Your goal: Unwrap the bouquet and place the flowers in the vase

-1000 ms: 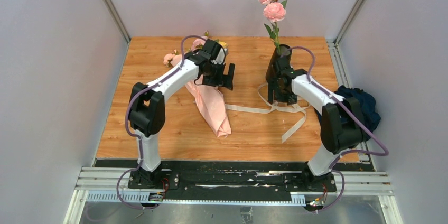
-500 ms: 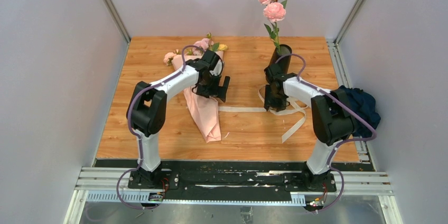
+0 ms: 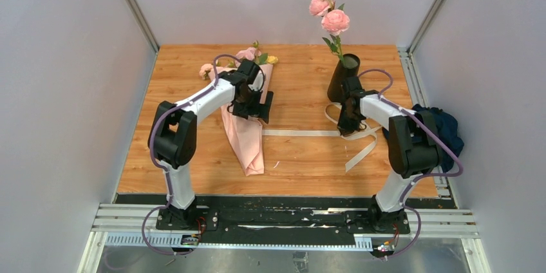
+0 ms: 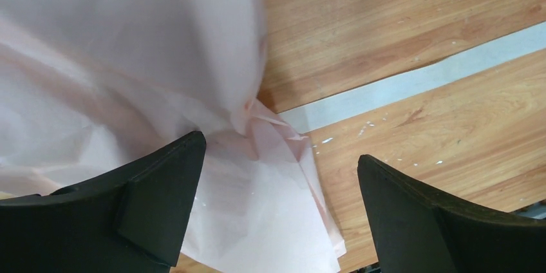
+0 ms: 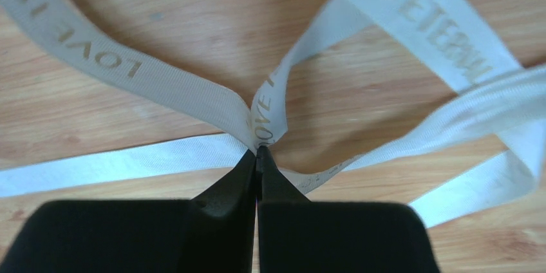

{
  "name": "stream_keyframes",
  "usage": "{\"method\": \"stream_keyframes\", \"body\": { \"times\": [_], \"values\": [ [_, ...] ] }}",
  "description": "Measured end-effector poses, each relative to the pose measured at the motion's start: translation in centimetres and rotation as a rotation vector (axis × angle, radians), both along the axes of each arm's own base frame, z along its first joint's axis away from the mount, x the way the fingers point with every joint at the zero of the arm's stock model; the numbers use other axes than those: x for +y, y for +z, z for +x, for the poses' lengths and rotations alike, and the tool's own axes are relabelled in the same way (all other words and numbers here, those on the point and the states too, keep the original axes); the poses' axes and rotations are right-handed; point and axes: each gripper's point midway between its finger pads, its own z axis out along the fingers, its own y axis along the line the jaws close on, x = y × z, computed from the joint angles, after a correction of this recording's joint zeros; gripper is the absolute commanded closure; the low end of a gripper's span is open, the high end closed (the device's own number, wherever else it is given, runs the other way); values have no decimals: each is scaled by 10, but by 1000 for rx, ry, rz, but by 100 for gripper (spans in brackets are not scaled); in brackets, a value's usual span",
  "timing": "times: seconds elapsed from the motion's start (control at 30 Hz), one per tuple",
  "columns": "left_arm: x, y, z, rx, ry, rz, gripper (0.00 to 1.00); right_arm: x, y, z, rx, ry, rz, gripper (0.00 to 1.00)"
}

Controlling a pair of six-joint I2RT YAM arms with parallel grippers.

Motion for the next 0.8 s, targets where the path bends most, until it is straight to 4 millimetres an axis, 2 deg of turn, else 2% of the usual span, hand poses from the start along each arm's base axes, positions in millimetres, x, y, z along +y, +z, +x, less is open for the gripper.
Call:
{"method": "stream_keyframes", "body": {
  "times": [0.13,0.23,0.37,0.6,0.63,0.67,0.77,0.8],
  "values": [
    [21,-3,4,13,51,8,0,-37,4,-1,-1,-95,-10,100],
    [33,-6,6,22,82,16,0,-59,15,4,-33,-144,-21,100],
    [35,-6,7,23,87,16,0,-62,28,10,-69,-136,-20,100],
    [35,-6,7,23,87,16,0,-68,36,9,-87,-152,-50,100],
    [35,-6,7,23,87,16,0,-70,41,10,-102,-158,-59,97],
    [35,-6,7,23,88,16,0,-71,45,11,-117,-163,-64,87],
    [35,-6,7,22,88,16,0,-74,57,14,-158,-184,-70,44],
    [35,-5,7,22,88,16,0,-75,61,15,-167,-182,-76,34]
  ]
}}
